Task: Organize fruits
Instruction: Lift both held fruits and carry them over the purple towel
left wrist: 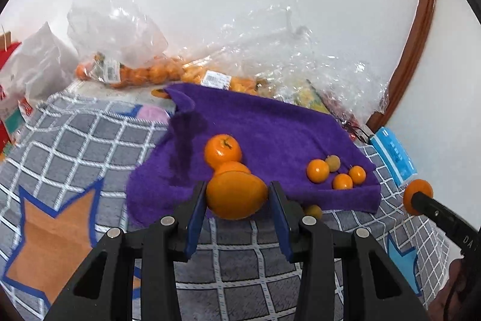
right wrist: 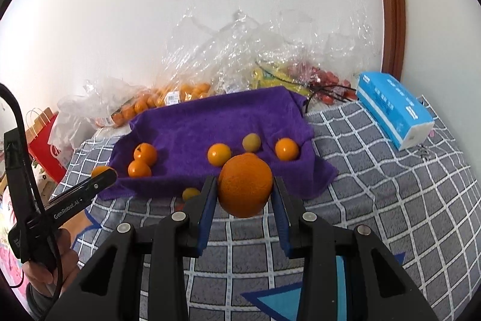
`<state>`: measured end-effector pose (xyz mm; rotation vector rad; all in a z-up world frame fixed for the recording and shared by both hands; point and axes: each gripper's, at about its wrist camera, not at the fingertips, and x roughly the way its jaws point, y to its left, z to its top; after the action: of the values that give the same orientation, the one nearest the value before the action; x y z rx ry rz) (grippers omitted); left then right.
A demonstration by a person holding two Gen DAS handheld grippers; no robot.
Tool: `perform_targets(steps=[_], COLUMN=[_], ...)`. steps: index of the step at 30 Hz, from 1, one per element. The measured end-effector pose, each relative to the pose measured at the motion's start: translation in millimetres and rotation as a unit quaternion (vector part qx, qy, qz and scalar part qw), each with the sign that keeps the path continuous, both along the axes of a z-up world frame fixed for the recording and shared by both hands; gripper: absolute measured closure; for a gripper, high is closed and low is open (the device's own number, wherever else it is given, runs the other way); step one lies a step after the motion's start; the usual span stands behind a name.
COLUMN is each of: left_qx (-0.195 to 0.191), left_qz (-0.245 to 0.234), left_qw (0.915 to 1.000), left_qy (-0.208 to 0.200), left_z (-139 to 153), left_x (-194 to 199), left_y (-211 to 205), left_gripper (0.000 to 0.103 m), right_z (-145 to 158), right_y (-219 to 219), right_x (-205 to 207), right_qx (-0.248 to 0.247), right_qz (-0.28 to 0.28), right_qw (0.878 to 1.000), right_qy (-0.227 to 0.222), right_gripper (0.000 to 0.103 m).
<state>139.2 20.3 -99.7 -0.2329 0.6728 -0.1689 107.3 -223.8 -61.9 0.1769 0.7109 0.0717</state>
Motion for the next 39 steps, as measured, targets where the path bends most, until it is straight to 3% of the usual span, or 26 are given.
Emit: perform_targets(steps=[6, 11, 24, 33, 39], left_qx=[0.005, -0.019, 0.007, -0.001, -0.008], left_qz=[0.004, -0.002, 0.024, 0.013, -0.014], left_qw=[1.0, 0.9997, 0.9997, 0.9999, 0.9998], left_qy=[-0.002, 0.013, -0.002, 0.007, 0.013], left_z=[17.3, 29.5, 51.4, 51.4, 33.4], left_x=[1.8, 11.5, 41.8, 68.6, 84.1], left_y=[7.5, 15.4, 29.8, 19.1, -7.7], left_gripper=[0.064, 0.064, 0.064, 0.064, 0.064], right_z=[10.4, 17.3, 32.1, 29.6, 7.1], right_y=[1.5, 6.0, 5.5, 5.6, 0.4], right_x=[11.9, 24.8, 65.3, 92.6, 111.9], right_qx=[-0.001, -0.008, -0.005, -0.006, -0.017], right_qz=[0.002, 0.009, 0.023, 0.035, 0.028], right_qw=[1.0, 1.0, 0.999, 0.998, 0.998], right_qy=[-0.012, -0.02, -0.046, -0.06, -0.047], right_gripper=[0.067, 0.067, 0.067, 0.067, 0.067])
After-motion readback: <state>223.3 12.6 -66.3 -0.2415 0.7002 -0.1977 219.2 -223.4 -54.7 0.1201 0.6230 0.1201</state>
